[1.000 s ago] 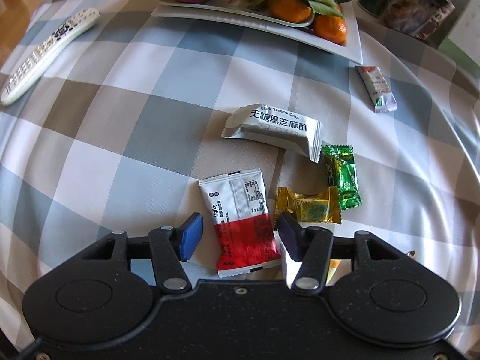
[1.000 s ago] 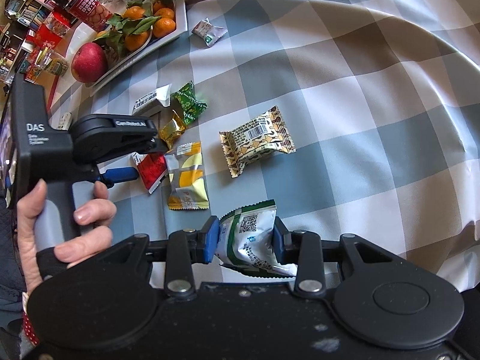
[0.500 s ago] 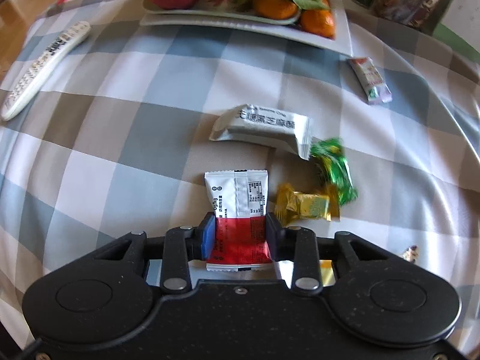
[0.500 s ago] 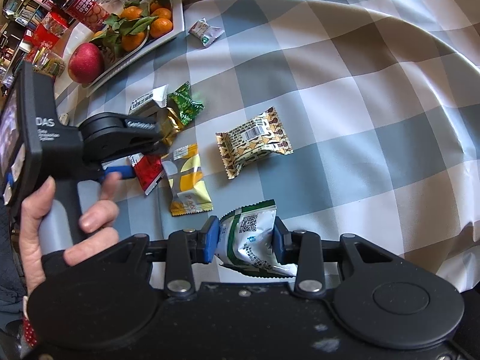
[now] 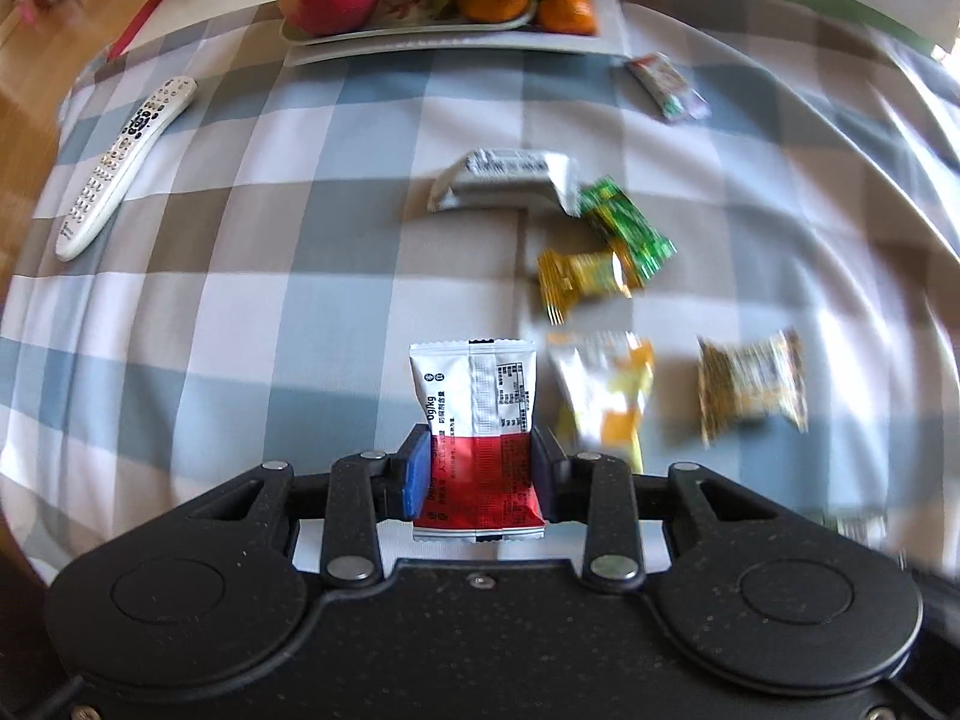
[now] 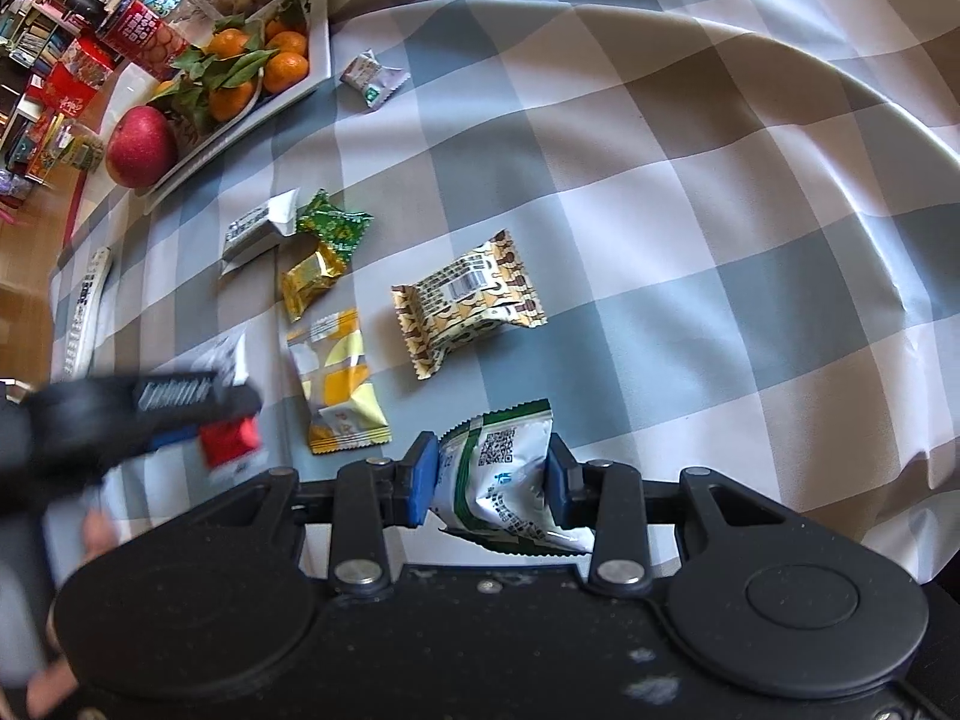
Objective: Organize snacks
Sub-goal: 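Carry both held packets back over the gold tray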
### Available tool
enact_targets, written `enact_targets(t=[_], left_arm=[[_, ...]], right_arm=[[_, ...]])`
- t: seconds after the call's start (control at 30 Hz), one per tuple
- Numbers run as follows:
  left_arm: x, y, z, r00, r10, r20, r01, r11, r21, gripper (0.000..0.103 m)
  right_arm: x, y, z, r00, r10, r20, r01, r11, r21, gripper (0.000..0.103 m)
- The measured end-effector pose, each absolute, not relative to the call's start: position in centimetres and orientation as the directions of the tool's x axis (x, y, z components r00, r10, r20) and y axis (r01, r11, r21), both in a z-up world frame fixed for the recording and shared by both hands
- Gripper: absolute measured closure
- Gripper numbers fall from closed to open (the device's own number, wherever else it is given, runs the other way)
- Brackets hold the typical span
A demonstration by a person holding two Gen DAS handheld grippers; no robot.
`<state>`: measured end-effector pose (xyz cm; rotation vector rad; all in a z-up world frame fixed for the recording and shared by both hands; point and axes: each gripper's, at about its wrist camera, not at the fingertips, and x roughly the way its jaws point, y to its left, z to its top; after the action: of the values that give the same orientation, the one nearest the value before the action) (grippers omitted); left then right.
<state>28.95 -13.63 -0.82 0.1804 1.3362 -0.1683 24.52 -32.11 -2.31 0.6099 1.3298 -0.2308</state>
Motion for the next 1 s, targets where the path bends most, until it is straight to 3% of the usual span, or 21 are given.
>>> enact_targets(t=[0.53, 1.0], left_arm=[[17.9, -9.1, 1.7, 0.189, -0.058, -0.980, 0.280, 0.960, -0.002, 0.060], [8.5, -5.4, 0.9, 0.153, -0.106, -0.983, 0.279, 0.958, -0.060, 0.060]], right_arm=[[24.1, -32.5, -3.7, 0.229, 0.108, -0.967, 0.497, 0.841, 0.212, 0.065], [19.3, -32.4, -1.1, 0.382, 0.071, -0.921, 0.494, 0.827, 0.269, 0.065]])
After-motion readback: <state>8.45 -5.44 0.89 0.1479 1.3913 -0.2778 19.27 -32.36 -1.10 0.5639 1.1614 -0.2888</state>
